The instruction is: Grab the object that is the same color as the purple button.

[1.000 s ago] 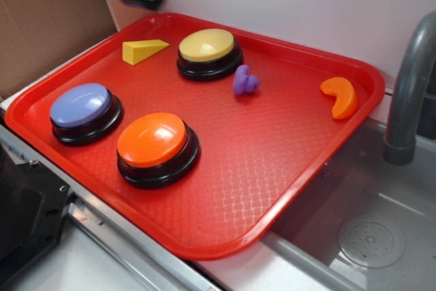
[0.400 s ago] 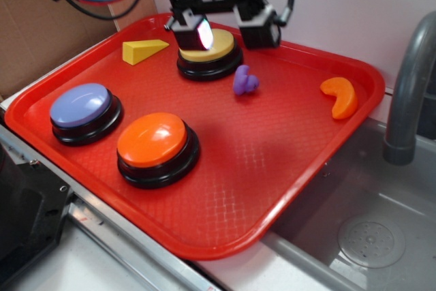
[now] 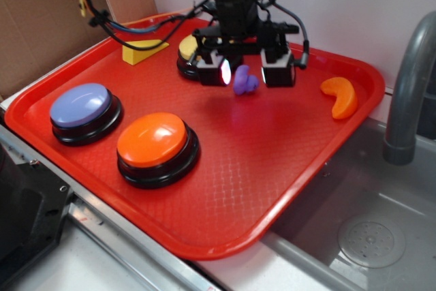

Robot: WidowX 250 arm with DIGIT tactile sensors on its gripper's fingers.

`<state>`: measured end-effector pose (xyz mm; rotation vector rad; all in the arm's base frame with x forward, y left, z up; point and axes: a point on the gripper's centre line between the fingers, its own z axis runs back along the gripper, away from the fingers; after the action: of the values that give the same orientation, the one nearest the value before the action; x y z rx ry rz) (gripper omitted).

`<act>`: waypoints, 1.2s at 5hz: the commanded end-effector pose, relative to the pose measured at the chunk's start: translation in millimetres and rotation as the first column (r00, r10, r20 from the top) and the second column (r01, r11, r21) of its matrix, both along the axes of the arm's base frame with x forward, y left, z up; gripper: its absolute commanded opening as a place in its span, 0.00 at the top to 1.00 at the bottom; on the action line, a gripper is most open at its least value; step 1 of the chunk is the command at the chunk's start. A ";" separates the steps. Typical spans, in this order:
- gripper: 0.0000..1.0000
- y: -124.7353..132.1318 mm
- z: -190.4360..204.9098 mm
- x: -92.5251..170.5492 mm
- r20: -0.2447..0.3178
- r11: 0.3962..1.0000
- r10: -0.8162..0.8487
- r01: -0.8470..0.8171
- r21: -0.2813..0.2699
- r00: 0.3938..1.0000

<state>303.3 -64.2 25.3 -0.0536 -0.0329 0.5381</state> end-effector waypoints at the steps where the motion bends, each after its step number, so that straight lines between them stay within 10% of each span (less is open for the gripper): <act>1: 0.22 14.1 0.1 23.5 0.046 1.000 0.022 -0.022 0.006 0.999; 2: 1.00 15.9 0.9 19.9 0.063 0.999 0.030 -0.028 -0.022 0.998; 4: 1.00 16.7 37.2 14.7 0.039 0.965 -0.262 0.261 0.021 0.964; 6: 1.00 71.5 94.3 -40.9 -0.085 0.890 -0.437 0.417 -0.181 0.895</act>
<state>253.0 -5.0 103.3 -0.1776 0.2007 0.1033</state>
